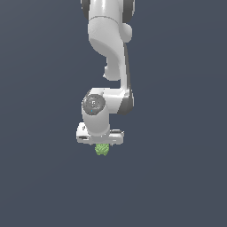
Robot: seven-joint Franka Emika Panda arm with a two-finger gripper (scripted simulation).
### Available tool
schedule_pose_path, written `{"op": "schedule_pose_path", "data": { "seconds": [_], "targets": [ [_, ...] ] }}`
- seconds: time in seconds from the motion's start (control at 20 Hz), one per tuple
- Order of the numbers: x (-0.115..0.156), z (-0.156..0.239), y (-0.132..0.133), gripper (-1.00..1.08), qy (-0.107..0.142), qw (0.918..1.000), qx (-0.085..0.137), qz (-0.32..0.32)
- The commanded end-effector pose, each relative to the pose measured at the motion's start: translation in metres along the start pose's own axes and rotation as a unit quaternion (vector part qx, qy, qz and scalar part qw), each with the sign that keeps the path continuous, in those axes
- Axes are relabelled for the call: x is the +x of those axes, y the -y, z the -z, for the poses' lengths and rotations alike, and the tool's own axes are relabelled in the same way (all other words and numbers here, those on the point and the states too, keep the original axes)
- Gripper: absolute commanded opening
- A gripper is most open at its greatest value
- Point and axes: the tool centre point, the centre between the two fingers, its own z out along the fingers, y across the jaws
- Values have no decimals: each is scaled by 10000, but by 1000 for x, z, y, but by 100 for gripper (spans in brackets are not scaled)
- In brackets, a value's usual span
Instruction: Pick up the object and move it to a goal position.
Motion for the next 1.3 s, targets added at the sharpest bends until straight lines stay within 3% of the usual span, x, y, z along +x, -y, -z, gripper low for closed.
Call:
{"op": "schedule_pose_path", "data": {
  "seconds": [0.0, 0.45, 0.5, 1.25],
  "targets": [
    [-1, -14, 0, 100, 4, 10000, 1, -1],
    [1, -34, 0, 100, 4, 10000, 1, -1],
    [1, -34, 0, -100, 4, 10000, 1, -1],
    [-2, -32, 2, -100, 4, 10000, 1, -1]
  ]
}}
